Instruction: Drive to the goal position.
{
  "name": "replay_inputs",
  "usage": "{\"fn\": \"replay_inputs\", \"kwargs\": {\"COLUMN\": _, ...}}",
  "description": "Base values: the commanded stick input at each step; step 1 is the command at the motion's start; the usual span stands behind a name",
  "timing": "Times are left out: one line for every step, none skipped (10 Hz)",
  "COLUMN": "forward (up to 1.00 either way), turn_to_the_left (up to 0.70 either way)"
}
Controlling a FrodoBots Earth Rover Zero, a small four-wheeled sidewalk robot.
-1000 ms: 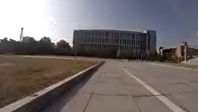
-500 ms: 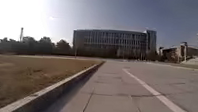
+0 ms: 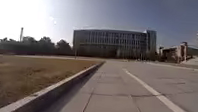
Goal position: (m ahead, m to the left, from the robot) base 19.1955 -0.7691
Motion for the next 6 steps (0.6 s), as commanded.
{"fn": "replay_inputs", "kwargs": {"forward": 0.05, "turn_to_the_left": 0.0}}
{"fn": "replay_inputs", "kwargs": {"forward": 0.05, "turn_to_the_left": 0.0}}
{"fn": "replay_inputs", "kwargs": {"forward": 0.04, "turn_to_the_left": 0.0}}
{"fn": "replay_inputs", "kwargs": {"forward": 0.05, "turn_to_the_left": 0.0}}
{"fn": "replay_inputs", "kwargs": {"forward": 0.04, "turn_to_the_left": 0.0}}
{"fn": "replay_inputs", "kwargs": {"forward": 0.05, "turn_to_the_left": 0.0}}
